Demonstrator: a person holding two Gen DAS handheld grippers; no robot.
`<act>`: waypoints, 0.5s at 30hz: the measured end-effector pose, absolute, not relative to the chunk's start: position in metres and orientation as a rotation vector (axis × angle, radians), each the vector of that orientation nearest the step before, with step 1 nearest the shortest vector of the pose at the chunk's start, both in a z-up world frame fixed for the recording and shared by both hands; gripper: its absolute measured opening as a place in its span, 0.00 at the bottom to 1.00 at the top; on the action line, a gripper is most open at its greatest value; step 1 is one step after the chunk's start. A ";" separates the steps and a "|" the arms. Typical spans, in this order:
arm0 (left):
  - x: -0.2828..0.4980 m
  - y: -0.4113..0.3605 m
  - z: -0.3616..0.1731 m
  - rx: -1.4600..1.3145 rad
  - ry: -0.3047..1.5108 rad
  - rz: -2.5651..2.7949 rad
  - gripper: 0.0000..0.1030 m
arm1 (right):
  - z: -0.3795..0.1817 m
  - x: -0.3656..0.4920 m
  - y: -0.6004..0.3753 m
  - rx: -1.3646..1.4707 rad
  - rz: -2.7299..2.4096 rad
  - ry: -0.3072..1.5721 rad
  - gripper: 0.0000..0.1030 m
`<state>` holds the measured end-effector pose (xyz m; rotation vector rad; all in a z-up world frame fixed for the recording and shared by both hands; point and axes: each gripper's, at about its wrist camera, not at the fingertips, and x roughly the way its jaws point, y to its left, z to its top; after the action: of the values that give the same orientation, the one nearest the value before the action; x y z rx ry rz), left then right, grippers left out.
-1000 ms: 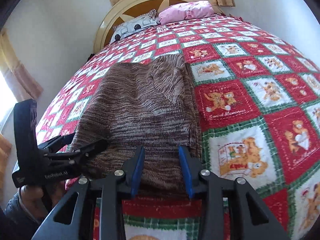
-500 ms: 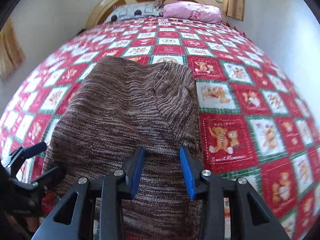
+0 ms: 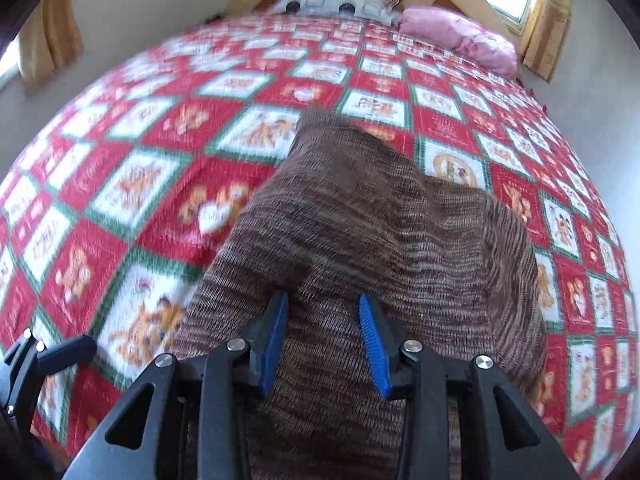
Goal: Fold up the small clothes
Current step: 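Grasp the folded sweater edge with the left tool while the right tool grasps beside it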
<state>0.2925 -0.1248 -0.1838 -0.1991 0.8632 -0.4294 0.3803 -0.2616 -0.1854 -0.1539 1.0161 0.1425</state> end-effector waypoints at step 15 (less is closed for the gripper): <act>0.293 -0.137 -0.185 -0.121 0.873 -0.404 1.00 | -0.184 0.313 -0.282 -0.100 0.176 0.945 0.40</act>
<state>0.2927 -0.1366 -0.1849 -0.1213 0.8730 -0.4037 0.3125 -0.2823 -0.1837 -0.1004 0.9455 0.1758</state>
